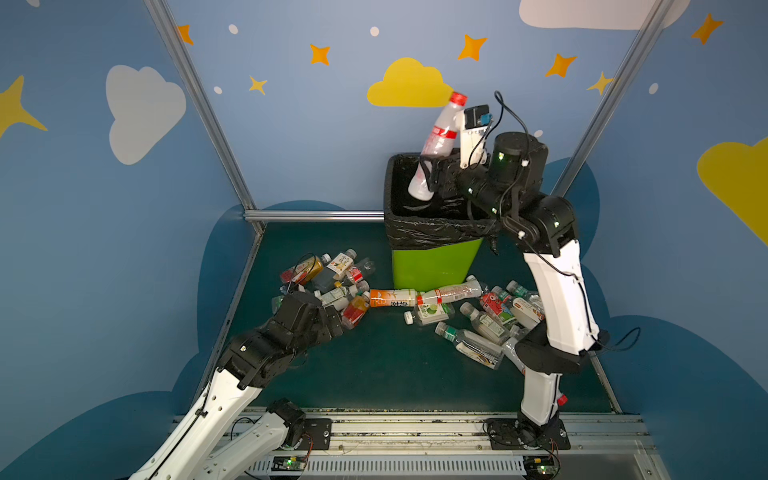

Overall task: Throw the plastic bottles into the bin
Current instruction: 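Swing the red-banded bottle over the green bin and release it with the right gripper, then lower the right gripper to the pile while the left gripper descends on a yellow-labelled bottle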

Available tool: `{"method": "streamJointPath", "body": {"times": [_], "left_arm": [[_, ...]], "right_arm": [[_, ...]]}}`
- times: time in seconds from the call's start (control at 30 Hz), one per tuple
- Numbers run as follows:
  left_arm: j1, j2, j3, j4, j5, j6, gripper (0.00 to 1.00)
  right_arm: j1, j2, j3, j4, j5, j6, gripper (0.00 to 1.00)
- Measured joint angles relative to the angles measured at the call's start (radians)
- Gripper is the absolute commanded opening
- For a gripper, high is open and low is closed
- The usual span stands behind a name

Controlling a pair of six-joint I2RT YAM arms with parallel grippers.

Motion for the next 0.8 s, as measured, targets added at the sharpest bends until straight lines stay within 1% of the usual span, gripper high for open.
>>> {"method": "streamJointPath", "body": {"times": [0.07, 0.13, 0.23, 0.27, 0.3, 0.33, 0.4, 0.47, 0.57, 0.6, 0.67, 0.8], "left_arm": [[0.0, 0.0, 0.013, -0.01, -0.001, 0.003, 1.0], [0.0, -0.01, 0.026, -0.024, -0.005, 0.003, 1.0], [0.0, -0.04, 0.027, -0.039, -0.012, -0.001, 1.0], [0.0, -0.051, 0.027, -0.044, -0.014, -0.003, 1.0], [0.0, -0.06, 0.024, -0.045, -0.014, -0.005, 1.0], [0.0, -0.068, 0.021, -0.046, -0.013, -0.008, 1.0], [0.001, -0.071, 0.008, -0.039, 0.002, -0.009, 1.0], [0.001, -0.06, -0.016, -0.019, 0.029, -0.013, 1.0], [0.001, -0.014, -0.043, 0.007, 0.076, -0.016, 1.0], [0.001, 0.005, -0.048, 0.017, 0.089, -0.016, 1.0], [0.0, 0.04, -0.059, 0.039, 0.107, -0.015, 1.0], [-0.001, 0.064, -0.08, 0.067, 0.125, -0.007, 1.0]], "right_arm": [[-0.046, 0.034, -0.016, -0.018, 0.02, 0.006, 0.89], [-0.072, 0.023, -0.116, -0.027, 0.049, 0.004, 0.89], [-0.084, -0.138, -0.456, 0.023, 0.069, -0.011, 0.89], [-0.092, -0.216, -0.565, 0.035, 0.071, -0.014, 0.88], [-0.097, -0.284, -0.636, 0.035, 0.071, -0.017, 0.87], [-0.111, -0.352, -0.683, 0.027, 0.07, -0.016, 0.86], [-0.166, -0.47, -0.709, 0.003, 0.073, -0.01, 0.83], [-0.259, -0.58, -0.698, -0.053, 0.08, 0.0, 0.79], [-0.385, -0.671, -0.702, -0.172, 0.073, 0.013, 0.7], [-0.429, -0.702, -0.739, -0.215, 0.056, 0.016, 0.66], [-0.475, -0.743, -0.84, -0.263, 0.018, 0.025, 0.64], [-0.512, -0.774, -1.159, -0.335, -0.075, 0.055, 0.63]]}}
